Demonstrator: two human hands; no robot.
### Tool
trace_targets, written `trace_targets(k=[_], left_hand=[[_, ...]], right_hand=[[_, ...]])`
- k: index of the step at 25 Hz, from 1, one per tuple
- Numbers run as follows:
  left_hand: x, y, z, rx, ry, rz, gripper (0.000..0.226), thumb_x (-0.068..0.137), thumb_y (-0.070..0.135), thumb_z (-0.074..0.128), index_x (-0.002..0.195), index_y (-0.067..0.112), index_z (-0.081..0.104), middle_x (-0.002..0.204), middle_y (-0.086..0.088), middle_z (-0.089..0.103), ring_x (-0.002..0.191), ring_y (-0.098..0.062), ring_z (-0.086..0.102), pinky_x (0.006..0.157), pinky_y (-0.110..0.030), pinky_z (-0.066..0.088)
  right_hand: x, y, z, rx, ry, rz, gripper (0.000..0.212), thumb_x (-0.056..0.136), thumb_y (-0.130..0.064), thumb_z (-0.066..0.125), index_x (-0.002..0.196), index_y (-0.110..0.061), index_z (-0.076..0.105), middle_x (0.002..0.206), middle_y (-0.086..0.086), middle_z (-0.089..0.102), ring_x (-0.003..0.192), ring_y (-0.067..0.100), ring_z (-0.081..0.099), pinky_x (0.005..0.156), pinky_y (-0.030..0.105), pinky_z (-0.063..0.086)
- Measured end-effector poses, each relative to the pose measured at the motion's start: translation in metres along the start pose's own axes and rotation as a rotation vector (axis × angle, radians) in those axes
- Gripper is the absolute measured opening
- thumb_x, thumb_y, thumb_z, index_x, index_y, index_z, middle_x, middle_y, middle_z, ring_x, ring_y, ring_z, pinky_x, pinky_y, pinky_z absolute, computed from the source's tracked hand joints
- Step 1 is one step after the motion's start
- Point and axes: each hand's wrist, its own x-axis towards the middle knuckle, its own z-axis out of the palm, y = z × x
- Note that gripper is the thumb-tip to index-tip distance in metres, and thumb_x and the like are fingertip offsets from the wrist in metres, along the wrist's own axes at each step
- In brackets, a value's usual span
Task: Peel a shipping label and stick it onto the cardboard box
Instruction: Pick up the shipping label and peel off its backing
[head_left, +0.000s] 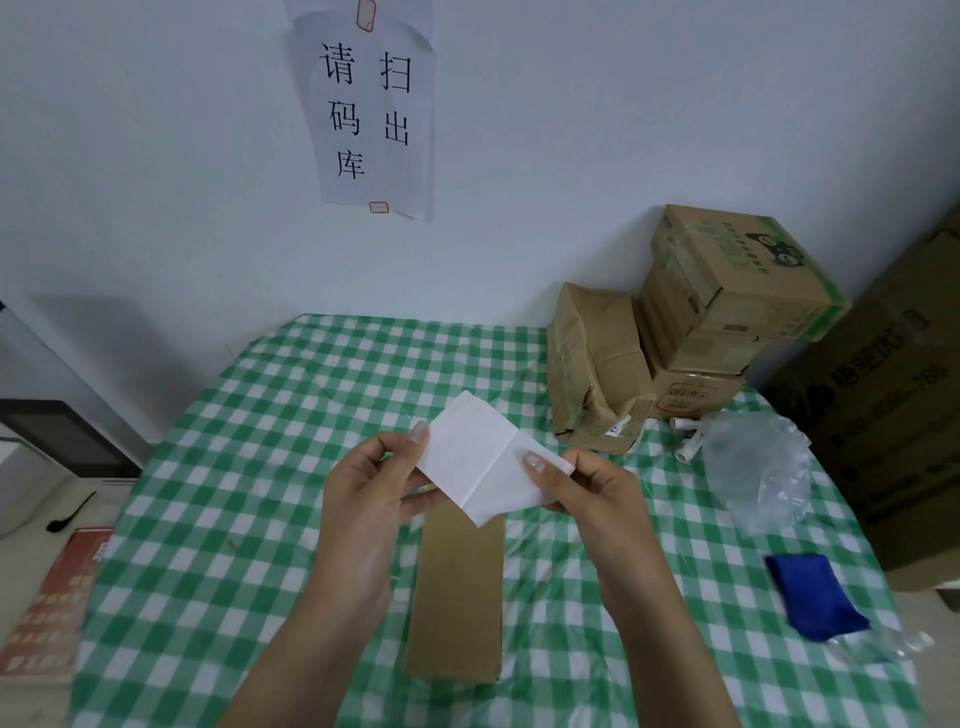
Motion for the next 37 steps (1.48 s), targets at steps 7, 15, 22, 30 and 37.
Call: trace_targets(k=[7, 15, 22, 30, 37], left_hand=[[0.002, 0.001, -0.002, -0.009, 0.014, 0.006, 0.020, 0.090, 0.021, 0.064, 0.080, 0.005, 0.059, 0.098, -0.015, 0.076, 0.083, -0.021, 0.075, 0.060, -0.026, 0.060], [0.004, 0.000, -0.003, -0.003, 0.017, 0.006, 0.020, 0.089, 0.022, 0.065, 0.084, 0.003, 0.059, 0.096, -0.012, 0.077, 0.086, -0.023, 0.075, 0.062, -0.026, 0.061], [0.006, 0.000, -0.006, 0.004, 0.019, 0.008, 0.021, 0.089, 0.022, 0.064, 0.087, 0.002, 0.060, 0.099, -0.013, 0.077, 0.091, -0.026, 0.074, 0.067, -0.029, 0.062], [0.007, 0.001, -0.008, -0.001, 0.035, 0.008, 0.019, 0.089, 0.022, 0.065, 0.079, 0.006, 0.059, 0.098, -0.014, 0.076, 0.084, -0.022, 0.074, 0.066, -0.029, 0.063], [0.008, -0.001, -0.012, 0.012, 0.036, 0.007, 0.020, 0.090, 0.024, 0.064, 0.079, 0.007, 0.058, 0.096, -0.010, 0.077, 0.085, -0.023, 0.074, 0.070, -0.033, 0.062]], right_hand=[[0.000, 0.000, 0.001, -0.001, -0.001, 0.011, 0.028, 0.081, -0.021, 0.072, 0.061, -0.010, 0.057, 0.074, 0.011, 0.054, 0.075, 0.017, 0.055, 0.073, 0.025, 0.048], [0.000, -0.001, 0.001, -0.003, 0.004, 0.023, 0.029, 0.082, -0.020, 0.072, 0.060, -0.010, 0.055, 0.074, 0.010, 0.055, 0.074, 0.014, 0.056, 0.072, 0.023, 0.049], [0.002, 0.001, 0.000, 0.004, 0.001, 0.027, 0.028, 0.082, -0.018, 0.072, 0.063, -0.006, 0.056, 0.075, 0.011, 0.056, 0.074, 0.013, 0.058, 0.071, 0.022, 0.049], [0.001, 0.003, 0.000, 0.028, -0.005, 0.025, 0.026, 0.082, -0.018, 0.072, 0.064, -0.006, 0.057, 0.069, 0.005, 0.059, 0.065, 0.005, 0.060, 0.064, 0.015, 0.051], [0.004, 0.010, -0.001, 0.015, -0.019, 0.033, 0.027, 0.082, -0.019, 0.073, 0.064, -0.007, 0.058, 0.070, 0.006, 0.057, 0.066, 0.008, 0.058, 0.067, 0.017, 0.052]])
